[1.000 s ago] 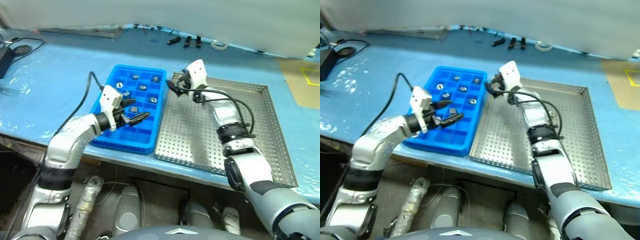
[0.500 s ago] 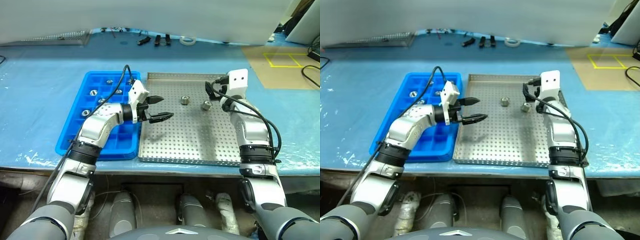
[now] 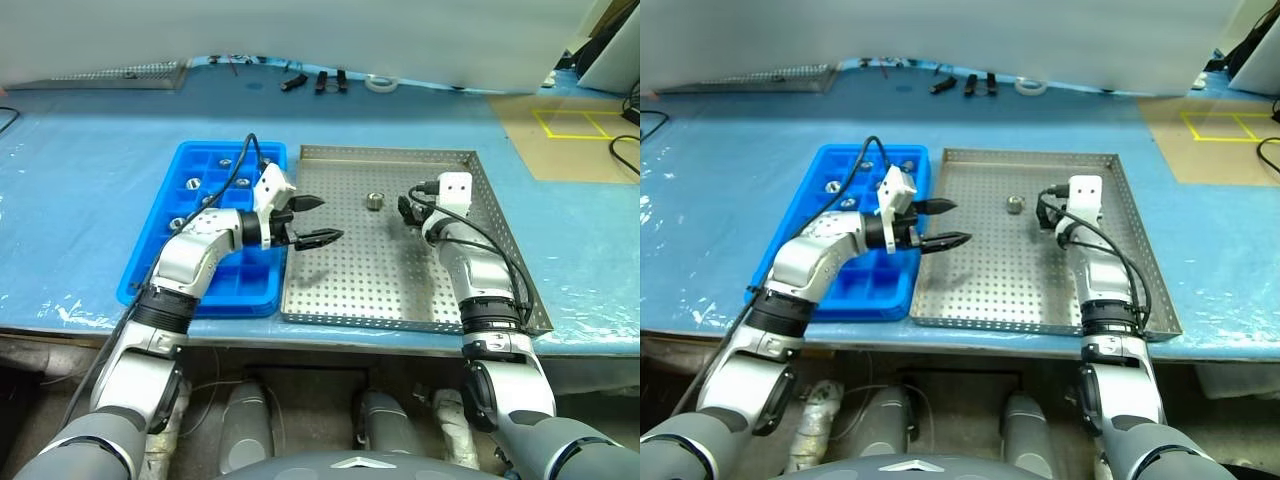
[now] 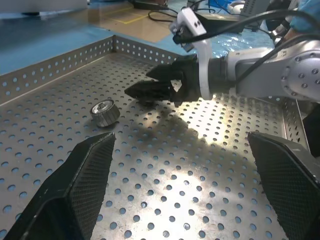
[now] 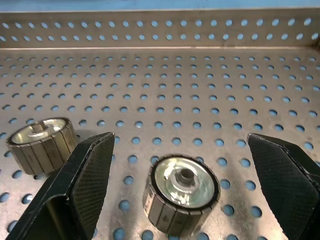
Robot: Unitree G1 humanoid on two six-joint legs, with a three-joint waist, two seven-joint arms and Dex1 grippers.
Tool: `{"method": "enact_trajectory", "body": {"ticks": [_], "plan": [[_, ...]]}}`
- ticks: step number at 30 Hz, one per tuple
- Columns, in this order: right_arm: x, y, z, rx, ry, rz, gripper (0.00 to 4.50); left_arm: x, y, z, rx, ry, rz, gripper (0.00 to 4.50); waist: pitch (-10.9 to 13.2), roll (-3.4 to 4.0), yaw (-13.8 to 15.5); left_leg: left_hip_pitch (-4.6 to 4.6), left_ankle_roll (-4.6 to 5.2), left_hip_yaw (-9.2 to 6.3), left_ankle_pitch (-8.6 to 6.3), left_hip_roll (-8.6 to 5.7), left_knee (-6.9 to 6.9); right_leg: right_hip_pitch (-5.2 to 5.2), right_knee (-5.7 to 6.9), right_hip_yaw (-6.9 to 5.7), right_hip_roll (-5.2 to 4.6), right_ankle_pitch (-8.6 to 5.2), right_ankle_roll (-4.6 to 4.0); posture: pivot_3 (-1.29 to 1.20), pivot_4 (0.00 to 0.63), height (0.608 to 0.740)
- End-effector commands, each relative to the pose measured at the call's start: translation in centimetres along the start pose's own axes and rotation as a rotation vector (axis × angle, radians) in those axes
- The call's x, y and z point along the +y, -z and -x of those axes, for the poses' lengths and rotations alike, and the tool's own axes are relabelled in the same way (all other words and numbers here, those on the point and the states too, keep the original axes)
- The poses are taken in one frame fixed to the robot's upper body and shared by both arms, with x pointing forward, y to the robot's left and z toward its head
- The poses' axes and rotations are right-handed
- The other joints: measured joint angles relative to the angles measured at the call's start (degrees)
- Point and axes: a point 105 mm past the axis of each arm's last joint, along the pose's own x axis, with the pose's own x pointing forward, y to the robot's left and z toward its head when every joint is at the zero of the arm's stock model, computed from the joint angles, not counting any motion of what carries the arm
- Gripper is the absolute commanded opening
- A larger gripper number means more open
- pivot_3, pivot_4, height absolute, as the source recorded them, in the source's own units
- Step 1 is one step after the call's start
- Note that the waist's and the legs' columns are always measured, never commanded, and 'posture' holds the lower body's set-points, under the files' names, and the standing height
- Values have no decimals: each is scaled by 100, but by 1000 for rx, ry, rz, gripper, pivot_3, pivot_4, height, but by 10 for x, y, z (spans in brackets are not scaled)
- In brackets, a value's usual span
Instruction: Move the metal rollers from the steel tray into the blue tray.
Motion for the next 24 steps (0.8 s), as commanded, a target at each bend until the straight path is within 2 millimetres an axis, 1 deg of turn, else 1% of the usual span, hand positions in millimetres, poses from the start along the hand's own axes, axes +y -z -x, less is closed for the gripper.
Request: {"method": "enact_trajectory", "body": {"ticks": [1, 2, 3, 4, 5, 10, 11, 13, 19, 22, 24], "plan": [[0, -4, -1, -32, -2, -39, 4474, -2, -14, 3, -31, 1, -40, 4500, 0, 0, -2, 0, 0, 0, 0, 0, 0, 0, 0, 0, 0, 0, 0, -96, 150, 740], [0, -3, -1, -32, -3, -61, 4191, -2, -13, 3, -28, 0, -40, 4500, 0, 0, -3, 1, 0, 0, 0, 0, 0, 0, 1, 0, 0, 0, 0, -96, 150, 740], [1, -2, -1, -32, -3, -77, 4088, -2, -12, 3, -25, -1, -40, 4500, 0, 0, -4, 0, 0, 0, 0, 0, 0, 0, 1, 0, 0, 0, 0, -96, 150, 740], [1, -1, -2, -28, -3, -93, 3880, -2, -12, 3, -22, -2, -40, 4500, 0, 0, -4, 1, 0, 0, 0, 0, 0, 0, 1, 0, 0, 0, 0, -95, 150, 740], [1, 0, -2, -25, -4, -102, 3594, -1, -11, 3, -20, -3, -40, 4500, 0, 0, -5, 1, 0, 0, 0, 0, 0, 0, 1, 0, 0, 0, 0, -95, 150, 740], [2, 4, -3, -18, -8, -106, 1833, 4, -11, 5, -16, -26, -47, 4500, 0, 0, -5, 0, 0, 0, 0, 0, 0, 0, 0, 0, 0, 0, 0, -96, 150, 740], [2, 4, -2, -19, -9, -105, 1637, 4, -11, 5, -15, -26, -46, 4500, 0, 0, -5, 0, 0, 0, 0, 0, 0, 0, 0, 0, 0, 0, 0, -96, 150, 740], [2, 4, -2, -22, -11, -104, 1649, 4, -11, 5, -13, -23, -46, 4500, 0, 0, -5, 0, 0, 0, 0, 0, 0, 0, 0, 0, 0, 0, 0, -95, 150, 740], [22, -23, 4, -99, -120, -37, 1649, 6, -12, 14, -12, -51, -67, 4500, 1, 1, -8, 0, 0, 0, 0, 0, -5, -1, -4, 0, 0, 0, 0, -78, 150, 740], [42, -43, 7, -145, -222, -26, 1649, 8, -15, 22, -15, -78, -75, 4500, 1, 1, -6, 0, 0, 0, 0, 1, -8, -1, -6, -2, 1, 0, 0, -35, 150, 740], [61, -58, 10, -168, -316, -24, 1649, 9, -12, 32, 5, -105, -84, 4500, 1, 2, -15, 1, 0, 0, 0, 1, -10, -1, -6, -2, 1, 0, 0, 11, 150, 740]]}}
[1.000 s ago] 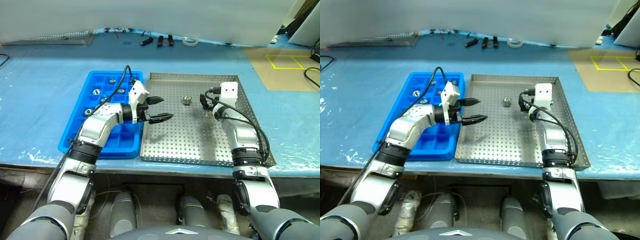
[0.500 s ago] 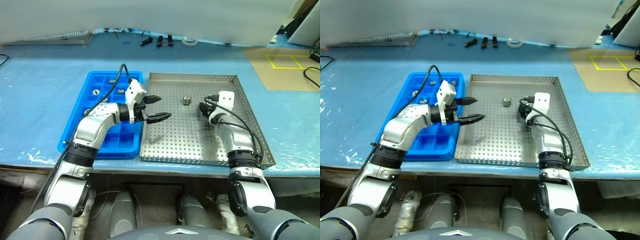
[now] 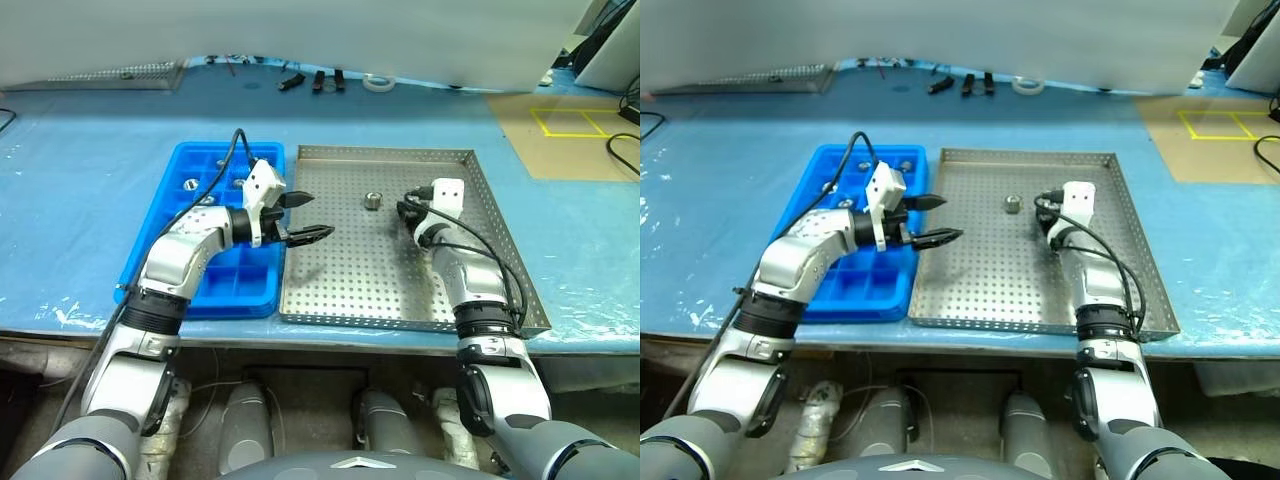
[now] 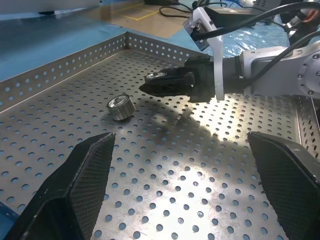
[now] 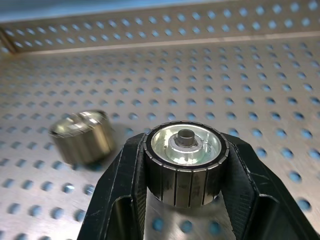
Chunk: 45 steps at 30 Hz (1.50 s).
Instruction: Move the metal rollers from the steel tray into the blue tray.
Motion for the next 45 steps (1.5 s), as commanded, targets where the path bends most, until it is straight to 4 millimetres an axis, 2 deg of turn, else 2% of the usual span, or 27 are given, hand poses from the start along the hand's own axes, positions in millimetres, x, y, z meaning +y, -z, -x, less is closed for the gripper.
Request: {"method": "enact_trajectory", "body": {"ticks": [1, 3, 6, 9, 11, 14, 18, 21, 22, 26, 30, 35, 40, 45], "plan": [[38, -49, -1, -114, -178, 18, 1649, 2, -11, 22, -13, -46, -64, 4500, 0, 0, -6, 0, 0, 0, 0, 1, -1, -3, 0, 0, 0, 0, 0, 47, 150, 740], [58, -59, -1, -133, -265, 26, 1649, 5, -8, 35, 6, -83, -71, 4500, 0, 1, 3, 2, -2, -2, 1, 2, -10, -3, 0, 0, 0, 0, -1, 84, 150, 740], [101, -70, 3, -150, -457, 61, 1649, 3, -2, 59, 31, -146, -48, 4500, 0, 1, 113, 2, -8, -7, 5, 8, -24, -7, -2, -7, 0, -6, -10, 185, 150, 740], [145, -70, 14, -137, -691, 114, 1649, -6, 6, 80, 54, -201, -23, 4500, 1, 1, 229, 0, -9, -11, 5, 11, -38, -11, -4, -16, 1, -11, -18, 266, 150, 740], [165, -64, 22, -117, -821, 153, 1649, -11, 8, 92, 56, -245, -13, 4500, 1, 2, 348, -7, -9, -18, 4, 13, -46, -15, -8, -26, 1, -15, -22, 305, 150, 740], [187, -56, 30, -96, -956, 192, 1649, -17, 10, 105, 56, -310, 3, 4500, 1, 2, 594, -17, -8, -28, 3, 15, -49, -15, -10, -45, 0, -17, -24, 367, 150, 740], [206, -50, 34, -72, -1059, 216, 1649, -28, 12, 120, 63, -386, 22, 4500, 2, 3, 813, -17, 4, -34, -5, 17, -49, -13, -9, -48, -1, -18, -23, 437, 150, 740], [215, -44, 40, -49, -1143, 251, 1649, -36, 14, 127, 66, -433, 41, 4500, 3, 4, 954, -14, 4, -37, -6, 18, -50, -13, -2, -43, -2, -19, -22, 437, 150, 740], [218, -40, 45, -41, -1180, 288, 1649, -39, 15, 130, 68, -446, 47, 4500, 3, 4, 986, -15, 3, -38, -6, 18, -51, -12, 0, -32, -3, -20, -21, 538, 150, 740], [222, -16, 62, 52, -1313, 359, 1649, -49, 18, 139, 80, -477, 71, 4500, 3, 4, 1222, -11, 3, -45, -6, 19, -53, -14, 2, -14, 0, -39, 12, 567, 150, 740], [218, 1, 53, 106, -1293, 447, 1649, -54, 22, 141, 91, -480, 89, 4500, 3, 4, 1398, -15, 3, -46, -5, 23, -55, -24, 1, -8, 6, -38, 9, 574, 150, 740], [216, 13, 53, 149, -1275, 452, 1649, -54, 20, 138, 89, -471, 91, 4500, 3, 4, 1591, -17, 2, -46, -5, 23, -55, -27, 1, -4, 7, -35, 4, 560, 150, 740], [210, 13, 50, 157, -1238, 444, 1649, -50, 18, 134, 89, -450, 83, 4500, 3, 4, 1720, -14, 2, -46, -5, 24, -55, -27, 3, -3, 9, -31, -1, 541, 150, 740], [204, 6, 52, 157, -1228, 384, 3319, -45, 15, 127, 84, -409, 76, 4500, 2, 5, 1754, -11, 0, -45, -4, 23, -54, -26, 8, -1, 9, -37, 12, 488, 150, 740]]}}
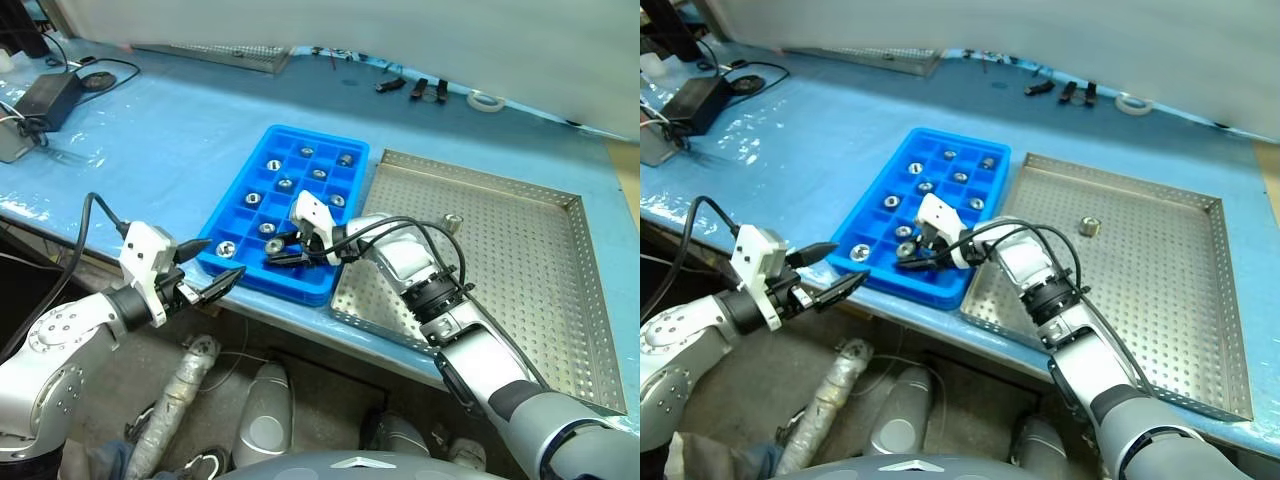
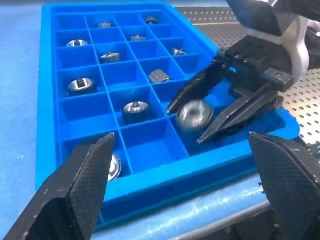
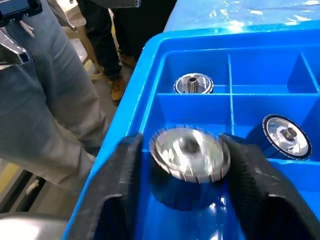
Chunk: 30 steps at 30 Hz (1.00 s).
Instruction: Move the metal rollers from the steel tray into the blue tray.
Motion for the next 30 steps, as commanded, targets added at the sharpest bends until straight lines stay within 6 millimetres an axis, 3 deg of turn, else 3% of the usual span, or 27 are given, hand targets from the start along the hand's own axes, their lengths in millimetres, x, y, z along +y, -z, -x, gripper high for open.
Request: {"method": "enact_trajectory", "body": {"ticks": [1, 3, 4, 13, 17, 19, 21, 24, 30], "plan": [[-1, -15, 9, -70, 11, -9, 3662, -1, -7, -5, -12, 44, -21, 4500, 0, 0, -6, 1, -1, 0, 0, 0, 0, 1, 2, 0, 0, 0, 0, 488, 150, 740], [-3, -16, 12, -80, 25, -18, 4335, -1, -8, -8, -13, 55, -21, 4500, -1, 0, -34, 2, -3, 0, 2, 0, 2, 1, 3, 1, 1, 2, -3, 435, 150, 740], [-5, -18, 14, -91, 38, -25, 4424, -1, -9, -10, -15, 71, -21, 4500, -1, 0, -50, 2, -4, 0, 2, -2, 4, 1, 3, 3, 1, 9, -13, 435, 150, 740], [-48, -35, 48, -182, 337, -54, 4424, 5, -21, -42, -42, 193, -53, 4500, -2, -1, -238, 1, -43, 1, 26, -4, 14, 2, 20, 1, -2, 20, -27, 302, 150, 740], [-85, -40, 80, -208, 628, -40, 4424, 4, -26, -57, -55, 245, -67, 4500, -2, -2, -500, -1, -59, 4, 36, -10, 24, -1, 26, 1, -3, 25, -21, 196, 150, 740], [-111, -34, 112, -167, 866, -18, 4424, 4, -30, -70, -70, 274, -84, 4500, -2, -2, -629, -2, -67, 4, 41, -16, 25, -3, 36, 0, -6, 25, -21, 163, 150, 740], [-125, -27, 139, -181, 1015, -70, 4424, 3, -34, -83, -81, 307, -97, 4500, -2, -2, -733, -3, -76, 5, 47, -20, 28, -4, 48, 1, -7, 25, -22, 118, 150, 740], [-131, -16, 161, -201, 1135, -134, 4424, -3, -39, -97, -94, 377, -112, 4500, -2, -3, -975, -2, -84, 7, 52, -24, 30, -6, 60, 1, -8, 25, -21, 49, 150, 740], [-129, 3, 165, -226, 1213, -229, 4424, -14, -48, -117, -115, 470, -143, 4500, -3, -5, -1440, 0, -82, 12, 53, -23, 32, -25, 75, -3, -4, 37, -2, -17, 150, 740]]}}
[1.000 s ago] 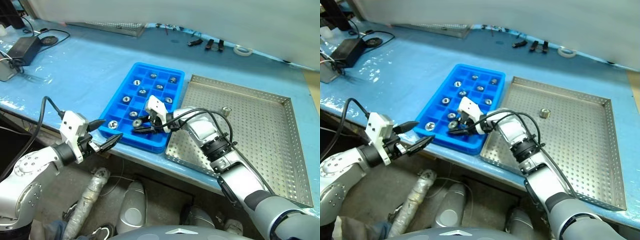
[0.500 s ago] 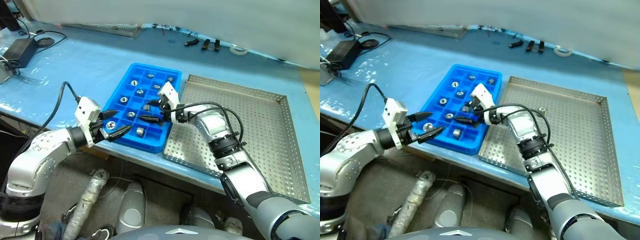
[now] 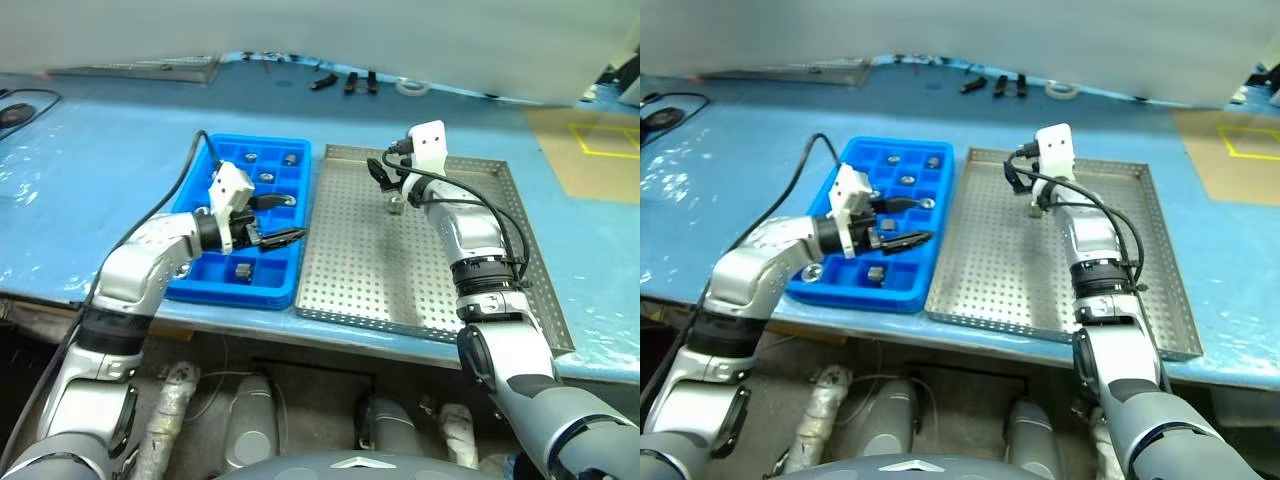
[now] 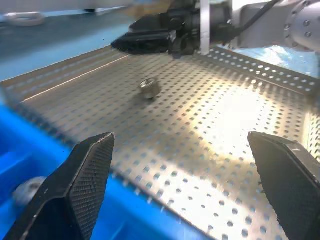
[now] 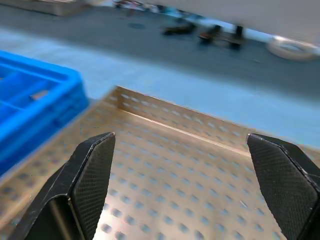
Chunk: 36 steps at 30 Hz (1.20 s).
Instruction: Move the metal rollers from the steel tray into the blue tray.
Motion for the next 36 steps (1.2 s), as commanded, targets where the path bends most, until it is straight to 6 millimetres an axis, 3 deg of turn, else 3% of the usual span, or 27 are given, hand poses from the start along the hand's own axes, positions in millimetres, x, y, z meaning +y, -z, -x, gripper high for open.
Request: {"method": "enact_trajectory", "body": {"ticks": [1, 9, 20, 24, 27, 33, 36], "plan": [[0, -6, 0, -39, 42, -68, 4424, -2, -11, -8, -25, 43, -52, 4500, 0, 0, -143, -2, 0, 0, 0, 1, -1, -4, 3, -1, 0, 0, -1, -22, 150, 740], [8, 18, -9, 18, 64, -152, 4424, -4, -9, -9, -22, 64, -48, 4500, 0, 0, -257, -3, 4, 8, 0, -1, 1, -9, 6, 0, 0, -15, -28, -19, 150, 740], [13, 50, -15, 100, 79, -126, 4424, -5, 0, -2, -8, 42, -36, 4500, 0, 1, -233, -1, 12, 10, 5, -1, 5, -2, 13, -3, -4, -14, -30, 2, 150, 740], [18, 53, -16, 103, 63, -133, 4424, -6, 3, 0, -3, 37, -31, 4500, 0, 1, -230, 0, 13, 10, 4, -1, 5, -2, 13, -3, -3, -15, -31, 20, 150, 740], [20, 52, -17, 98, 56, -136, 3798, -5, 4, 1, -2, 34, -30, 4500, 0, 1, -224, -1, 14, 10, 4, 0, 4, -3, 13, -4, -3, -15, -31, 23, 150, 740], [23, 46, -16, 73, 26, -126, 1747, -6, 3, 3, 1, 31, -29, 4500, 0, 1, -212, 0, 14, 10, 4, 0, 5, -2, 13, -4, -4, -15, -31, 27, 150, 740], [24, 42, -15, 61, 11, -119, 1645, -5, 4, 6, 3, 26, -25, 4500, 0, 1, -210, 0, 15, 10, 3, 0, 5, -2, 13, -4, -4, -15, -31, 32, 150, 740]]}}
